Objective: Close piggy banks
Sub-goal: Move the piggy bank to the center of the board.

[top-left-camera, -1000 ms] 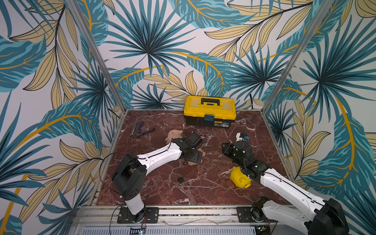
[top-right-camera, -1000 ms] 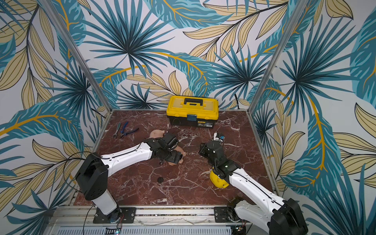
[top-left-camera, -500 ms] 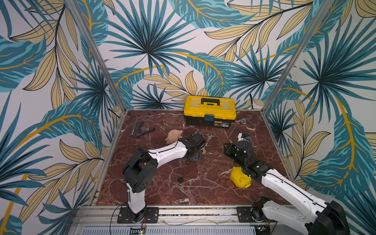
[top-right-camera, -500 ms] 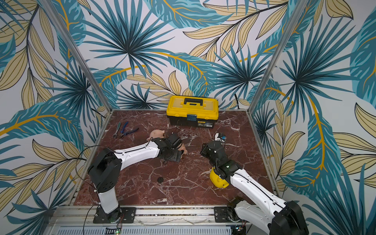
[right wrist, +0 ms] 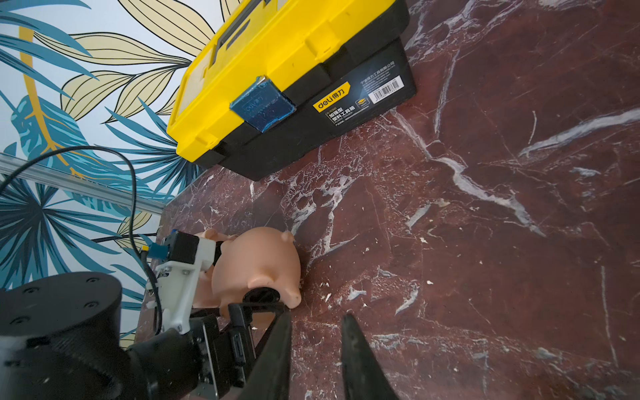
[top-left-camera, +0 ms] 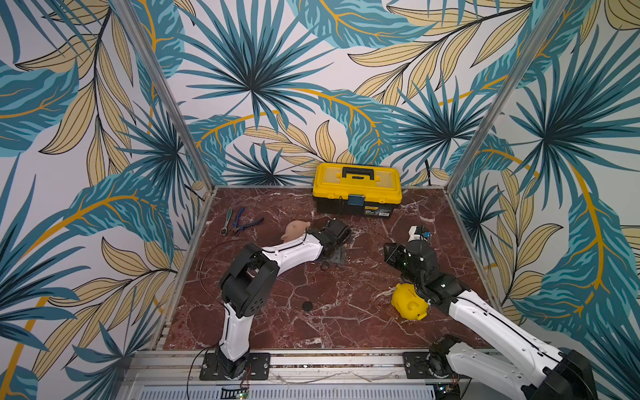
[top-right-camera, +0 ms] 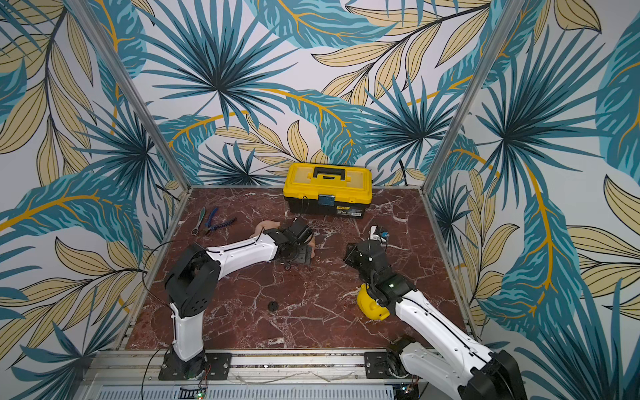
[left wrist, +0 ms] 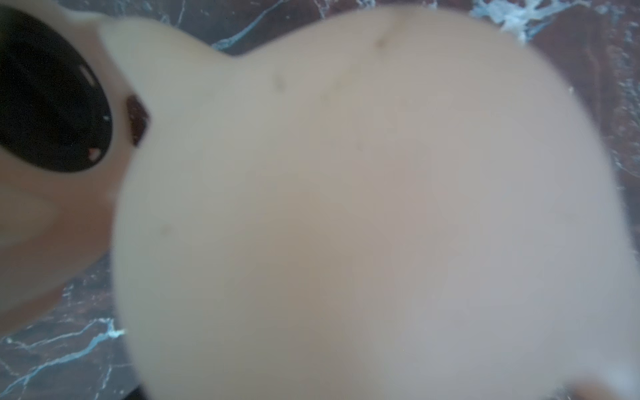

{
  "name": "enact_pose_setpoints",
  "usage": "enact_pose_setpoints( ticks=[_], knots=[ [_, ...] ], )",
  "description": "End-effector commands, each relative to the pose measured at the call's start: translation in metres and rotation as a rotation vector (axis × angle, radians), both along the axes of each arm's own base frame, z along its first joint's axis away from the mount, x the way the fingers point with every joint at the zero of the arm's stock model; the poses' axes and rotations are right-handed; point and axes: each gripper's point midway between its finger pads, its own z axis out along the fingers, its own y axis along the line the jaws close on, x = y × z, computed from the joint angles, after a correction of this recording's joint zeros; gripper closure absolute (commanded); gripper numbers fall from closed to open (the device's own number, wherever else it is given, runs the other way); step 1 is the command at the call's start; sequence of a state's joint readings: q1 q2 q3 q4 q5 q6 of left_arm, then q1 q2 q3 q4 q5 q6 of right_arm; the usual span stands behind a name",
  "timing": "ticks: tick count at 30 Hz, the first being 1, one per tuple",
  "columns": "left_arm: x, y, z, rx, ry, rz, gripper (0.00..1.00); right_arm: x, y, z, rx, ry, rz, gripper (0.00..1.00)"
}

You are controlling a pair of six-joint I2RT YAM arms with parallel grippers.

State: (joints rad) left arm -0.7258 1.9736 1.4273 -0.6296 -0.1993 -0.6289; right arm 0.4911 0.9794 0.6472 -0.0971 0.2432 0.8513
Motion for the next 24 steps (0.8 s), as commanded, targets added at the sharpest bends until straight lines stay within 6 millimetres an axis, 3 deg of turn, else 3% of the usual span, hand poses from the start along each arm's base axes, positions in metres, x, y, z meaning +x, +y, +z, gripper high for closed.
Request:
enact_pose_setpoints(
  ticks=[1, 14, 20, 24],
  knots=[
    [0.025, -0.006, 0.017, -0.044, -0.072, 0.033, 0.11, -0.003, -0.008, -0.007, -0.036, 0.012, -0.013, 0.73],
    [0.054, -0.009, 0.011, -0.060, -0.092, 0.038, 0.11, -0.008, -0.016, -0.004, -0.104, 0.036, -0.014, 0.73],
    [0.045, -0.013, 0.033, -0.095, -0.111, -0.004, 0.04, -0.016, -0.028, 0.000, -0.166, 0.052, -0.023, 0.66],
    [0.029, -0.010, 0.060, -0.107, -0.141, -0.030, 0.00, -0.022, -0.038, 0.003, -0.205, 0.070, -0.027, 0.60]
  ],
)
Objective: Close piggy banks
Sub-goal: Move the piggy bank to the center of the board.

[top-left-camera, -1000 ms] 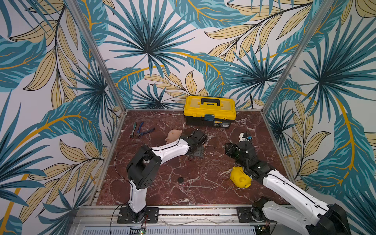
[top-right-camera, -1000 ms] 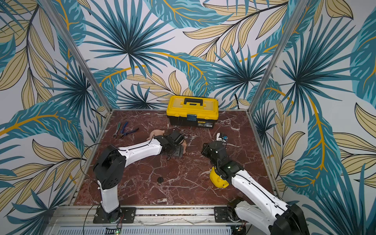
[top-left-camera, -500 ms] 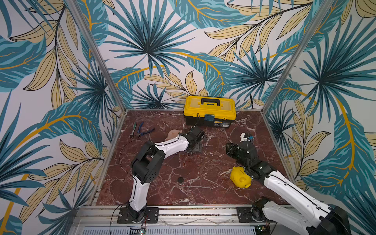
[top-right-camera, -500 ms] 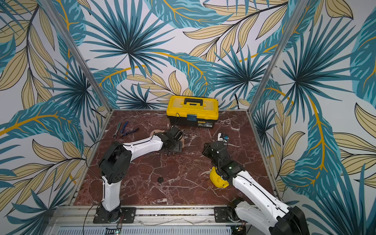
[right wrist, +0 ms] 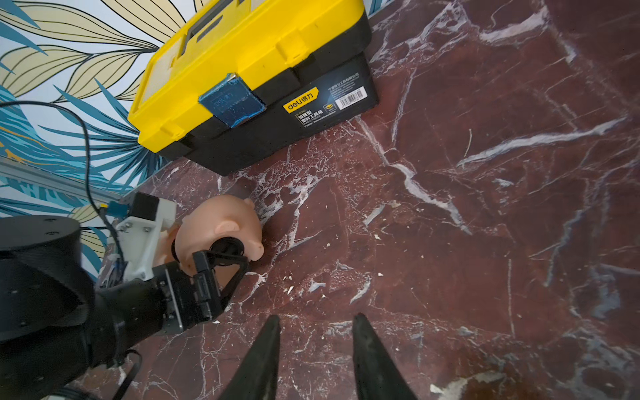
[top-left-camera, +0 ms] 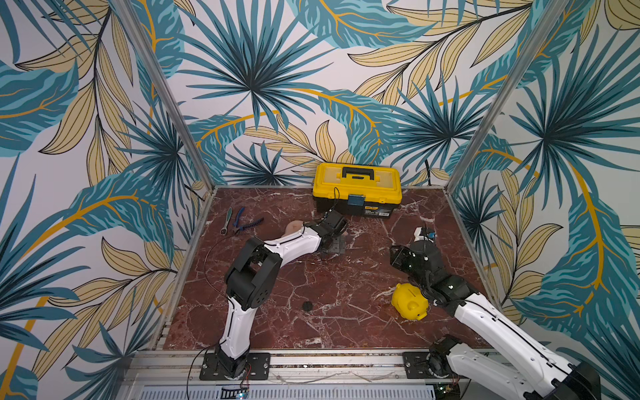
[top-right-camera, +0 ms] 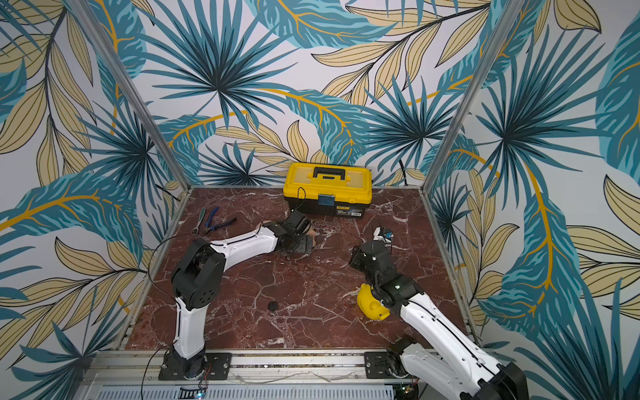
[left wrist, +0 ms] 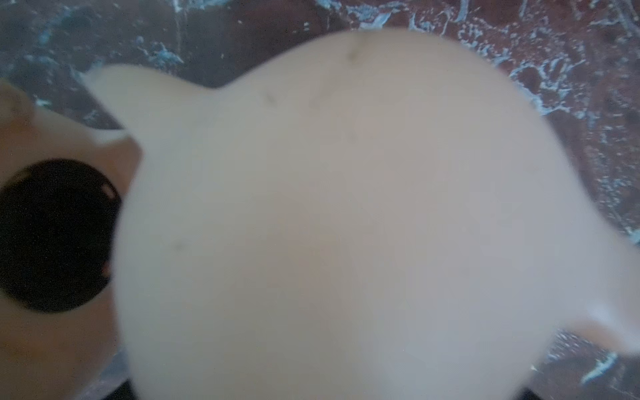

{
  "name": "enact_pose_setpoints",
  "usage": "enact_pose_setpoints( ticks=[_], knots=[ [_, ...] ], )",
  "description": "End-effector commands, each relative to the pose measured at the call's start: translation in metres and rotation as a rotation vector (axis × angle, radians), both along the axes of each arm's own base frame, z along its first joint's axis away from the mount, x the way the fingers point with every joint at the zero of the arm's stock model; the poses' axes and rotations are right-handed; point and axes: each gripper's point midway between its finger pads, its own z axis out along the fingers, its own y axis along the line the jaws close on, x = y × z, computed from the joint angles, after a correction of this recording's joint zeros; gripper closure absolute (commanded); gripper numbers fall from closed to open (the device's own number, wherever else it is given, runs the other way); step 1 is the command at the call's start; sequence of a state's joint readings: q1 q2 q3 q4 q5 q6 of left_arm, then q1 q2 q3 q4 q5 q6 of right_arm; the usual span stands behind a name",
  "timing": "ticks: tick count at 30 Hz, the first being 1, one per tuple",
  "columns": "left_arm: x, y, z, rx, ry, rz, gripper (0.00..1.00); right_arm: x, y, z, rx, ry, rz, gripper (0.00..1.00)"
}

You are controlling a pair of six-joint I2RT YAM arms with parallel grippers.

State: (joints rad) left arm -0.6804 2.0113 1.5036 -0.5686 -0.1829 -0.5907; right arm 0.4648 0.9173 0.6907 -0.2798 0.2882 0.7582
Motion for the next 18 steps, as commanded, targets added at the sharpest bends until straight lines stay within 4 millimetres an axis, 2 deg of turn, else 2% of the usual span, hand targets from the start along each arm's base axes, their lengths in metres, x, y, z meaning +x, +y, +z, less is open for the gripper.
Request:
enact_pose_setpoints(
  ticks=[1, 5, 8, 13, 16, 18],
  knots=[
    [-0.013, -0.003, 0.049, -0.046, -0.072, -0.038, 0.01, -0.009, -0.015, 0.001, -0.079, 0.034, -0.009, 0.58],
    [-0.037, -0.003, 0.066, -0.039, -0.090, -0.062, 0.00, -0.026, -0.034, -0.003, -0.117, 0.097, -0.035, 0.54],
    [-0.059, -0.012, 0.073, -0.045, -0.096, -0.106, 0.01, -0.047, -0.052, -0.009, -0.134, 0.162, -0.072, 0.50],
    [-0.098, -0.052, 0.076, -0.069, -0.083, -0.270, 0.01, -0.090, -0.085, -0.023, -0.147, 0.283, -0.196, 0.33],
    [-0.114, -0.075, 0.073, -0.099, -0.072, -0.341, 0.00, -0.107, -0.091, -0.032, -0.111, 0.329, -0.234, 0.21],
    [-0.120, -0.086, 0.069, -0.116, -0.062, -0.368, 0.00, -0.118, -0.098, -0.039, -0.103, 0.366, -0.289, 0.18]
  ],
)
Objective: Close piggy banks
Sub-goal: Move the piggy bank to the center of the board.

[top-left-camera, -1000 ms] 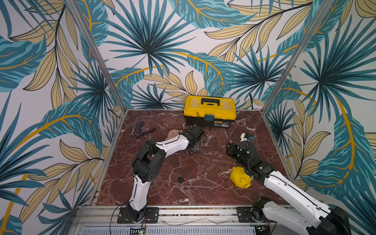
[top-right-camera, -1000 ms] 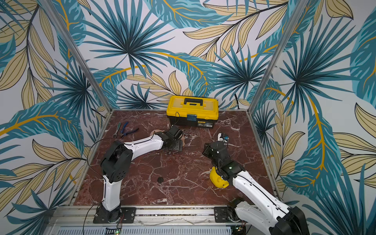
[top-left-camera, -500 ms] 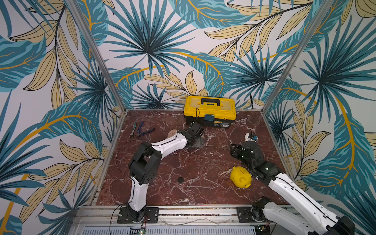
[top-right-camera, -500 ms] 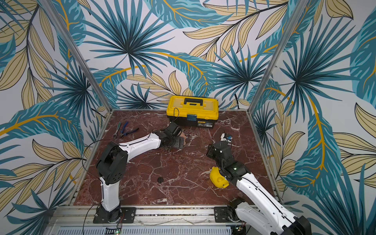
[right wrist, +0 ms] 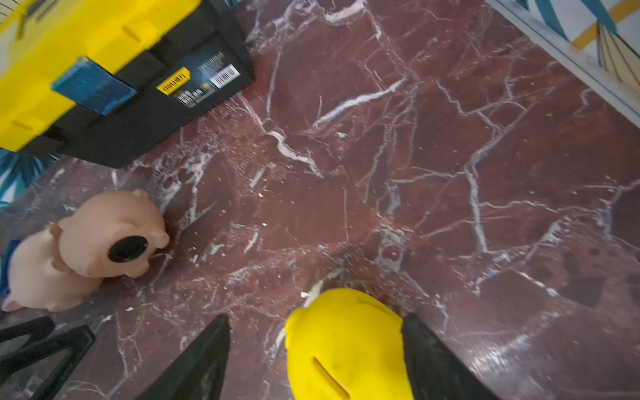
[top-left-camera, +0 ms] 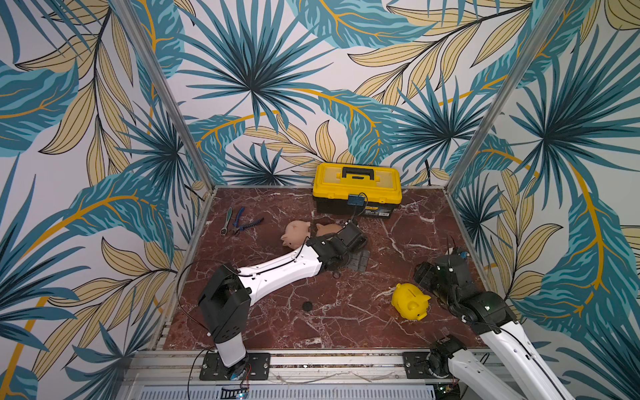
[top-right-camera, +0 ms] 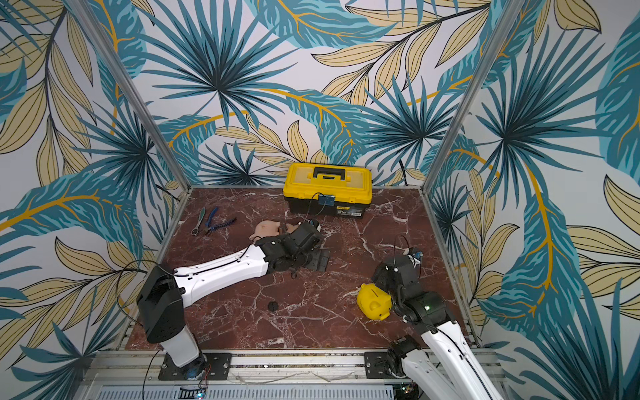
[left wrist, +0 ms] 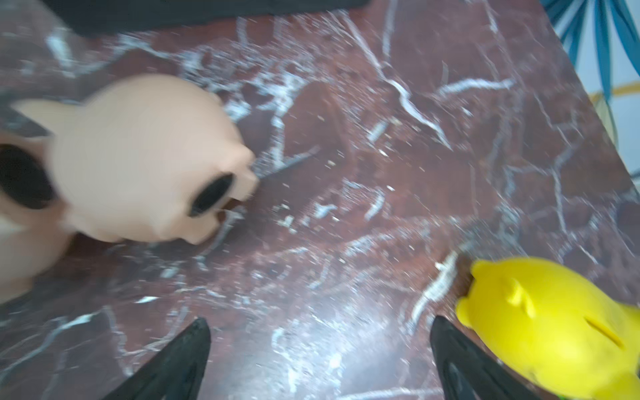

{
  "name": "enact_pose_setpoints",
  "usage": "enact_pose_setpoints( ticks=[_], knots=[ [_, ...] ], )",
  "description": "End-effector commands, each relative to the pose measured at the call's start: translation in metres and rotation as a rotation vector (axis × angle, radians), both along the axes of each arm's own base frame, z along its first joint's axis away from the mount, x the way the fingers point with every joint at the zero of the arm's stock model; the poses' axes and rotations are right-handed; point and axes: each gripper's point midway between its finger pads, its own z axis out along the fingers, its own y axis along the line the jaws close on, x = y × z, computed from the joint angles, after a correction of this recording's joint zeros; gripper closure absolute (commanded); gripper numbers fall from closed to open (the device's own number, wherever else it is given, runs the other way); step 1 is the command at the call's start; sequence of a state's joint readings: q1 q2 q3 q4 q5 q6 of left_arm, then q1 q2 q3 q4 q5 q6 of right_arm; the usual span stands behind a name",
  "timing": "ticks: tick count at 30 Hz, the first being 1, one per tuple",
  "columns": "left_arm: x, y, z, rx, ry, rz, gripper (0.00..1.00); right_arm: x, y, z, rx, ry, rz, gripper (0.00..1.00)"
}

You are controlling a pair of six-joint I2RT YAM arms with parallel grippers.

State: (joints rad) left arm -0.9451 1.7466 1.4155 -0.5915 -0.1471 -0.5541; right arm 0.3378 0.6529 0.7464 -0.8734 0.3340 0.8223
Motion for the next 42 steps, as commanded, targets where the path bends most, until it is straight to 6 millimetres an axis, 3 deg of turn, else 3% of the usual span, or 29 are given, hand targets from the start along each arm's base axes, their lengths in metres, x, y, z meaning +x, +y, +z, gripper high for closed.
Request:
enact_pose_setpoints(
  ticks=[1, 4, 8, 15, 20, 26, 34, 42],
  knots=[
    [-0.014, -0.013, -0.018, -0.001, 0.038, -0.067, 0.00, -0.034, -0.021, -0.026, -0.022, 0.142, -0.121, 0.17],
    [-0.020, -0.024, -0.021, -0.033, 0.049, -0.093, 0.00, -0.042, -0.026, -0.040, -0.026, 0.182, -0.164, 0.15],
    [-0.030, -0.035, -0.021, -0.075, 0.071, -0.138, 0.00, -0.039, -0.015, -0.061, 0.053, 0.195, -0.157, 0.15],
    [-0.034, -0.032, -0.020, -0.085, 0.066, -0.154, 0.01, -0.033, 0.016, -0.083, 0.252, 0.189, -0.136, 0.15],
    [-0.034, -0.031, -0.020, -0.081, 0.060, -0.156, 0.01, -0.022, 0.038, -0.079, 0.419, 0.124, -0.112, 0.16],
    [-0.034, -0.027, -0.018, -0.076, 0.050, -0.149, 0.01, -0.010, 0.068, -0.089, 0.603, 0.145, -0.094, 0.20],
    [-0.035, -0.019, -0.020, -0.068, 0.050, -0.134, 0.01, 0.009, 0.094, -0.074, 0.660, 0.115, -0.034, 0.21],
    [-0.035, -0.007, -0.024, -0.059, 0.058, -0.109, 0.01, 0.030, 0.135, -0.058, 0.642, 0.080, 0.067, 0.21]
  ],
)
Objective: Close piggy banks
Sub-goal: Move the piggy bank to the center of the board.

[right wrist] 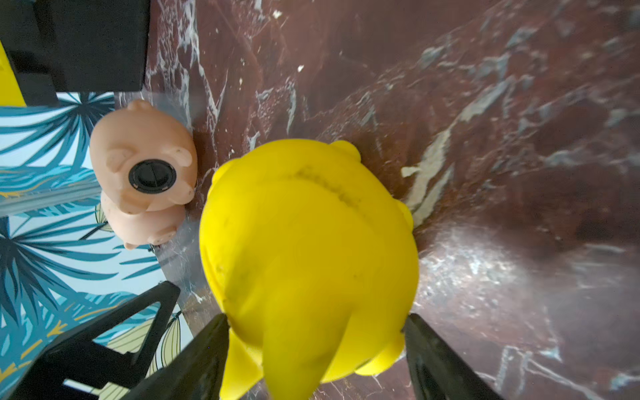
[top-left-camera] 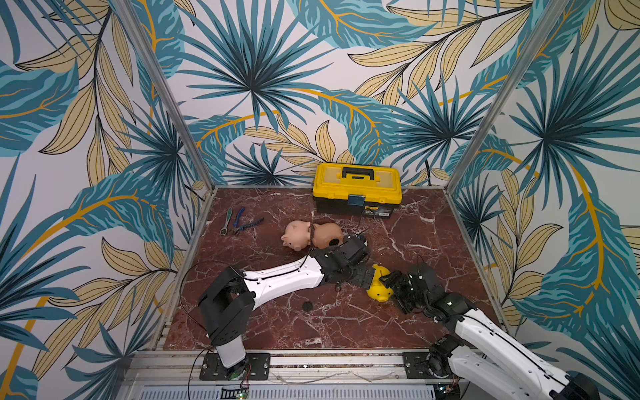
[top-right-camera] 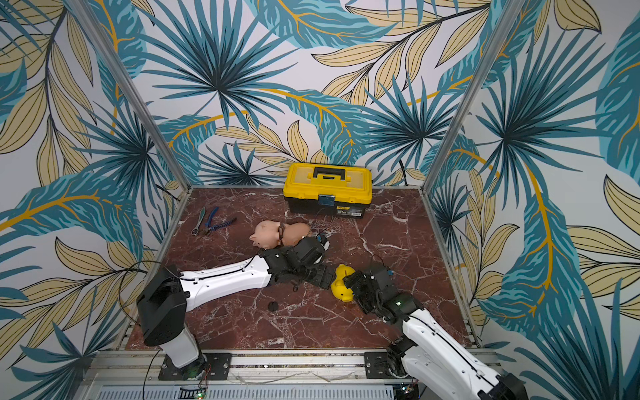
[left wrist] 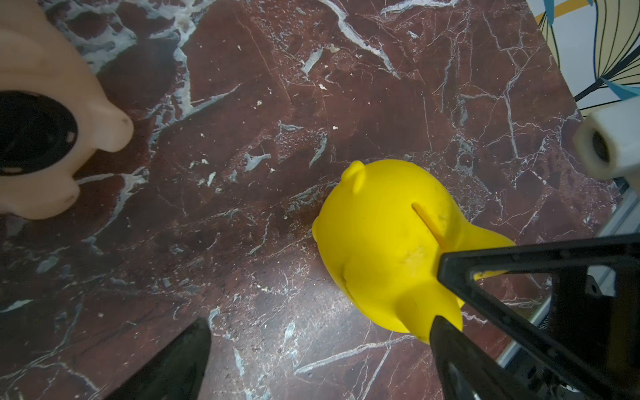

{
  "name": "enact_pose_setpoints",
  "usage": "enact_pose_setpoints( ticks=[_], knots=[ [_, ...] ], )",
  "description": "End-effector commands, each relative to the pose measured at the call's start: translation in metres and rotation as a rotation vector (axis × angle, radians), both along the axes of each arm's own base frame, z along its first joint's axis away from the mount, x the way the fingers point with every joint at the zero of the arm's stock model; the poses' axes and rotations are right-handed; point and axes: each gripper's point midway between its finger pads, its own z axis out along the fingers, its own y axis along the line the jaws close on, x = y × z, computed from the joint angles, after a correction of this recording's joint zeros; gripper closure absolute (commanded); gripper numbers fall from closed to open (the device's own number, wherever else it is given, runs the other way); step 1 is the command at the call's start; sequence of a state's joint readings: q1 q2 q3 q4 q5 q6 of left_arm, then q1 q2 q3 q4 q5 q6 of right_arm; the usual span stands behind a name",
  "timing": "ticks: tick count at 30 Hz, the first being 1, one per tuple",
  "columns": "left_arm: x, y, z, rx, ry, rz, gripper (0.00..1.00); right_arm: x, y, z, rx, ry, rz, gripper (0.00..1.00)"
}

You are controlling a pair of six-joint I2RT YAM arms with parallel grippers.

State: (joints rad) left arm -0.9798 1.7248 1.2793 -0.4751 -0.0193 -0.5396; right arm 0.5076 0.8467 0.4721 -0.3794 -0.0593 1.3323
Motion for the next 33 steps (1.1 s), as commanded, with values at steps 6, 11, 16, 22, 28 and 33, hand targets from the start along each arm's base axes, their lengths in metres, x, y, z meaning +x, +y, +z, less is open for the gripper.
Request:
enact_pose_setpoints(
  ticks=[6, 11, 16, 22, 28, 33],
  knots=[
    [-0.001, 0.017, 0.007, -0.006, -0.024, 0.033, 0.01, 0.029, 0.033, 0.036, 0.024, -0.122, 0.043, 0.20],
    [-0.003, 0.019, 0.013, -0.028, -0.019, 0.058, 0.00, 0.029, 0.024, 0.047, -0.044, -0.149, 0.056, 0.20],
    [-0.004, 0.019, 0.023, -0.017, -0.050, 0.138, 0.01, 0.027, 0.001, 0.065, -0.169, -0.209, 0.054, 0.17],
    [-0.009, 0.009, 0.022, -0.018, -0.058, 0.232, 0.00, 0.027, -0.028, 0.081, -0.241, -0.228, 0.039, 0.17],
    [-0.018, -0.016, 0.023, -0.039, -0.049, 0.278, 0.00, 0.031, -0.049, 0.084, -0.288, -0.220, 0.025, 0.16],
    [-0.017, -0.031, 0.018, -0.028, -0.019, 0.346, 0.00, 0.038, -0.061, 0.082, -0.289, -0.212, 0.013, 0.15]
  ],
)
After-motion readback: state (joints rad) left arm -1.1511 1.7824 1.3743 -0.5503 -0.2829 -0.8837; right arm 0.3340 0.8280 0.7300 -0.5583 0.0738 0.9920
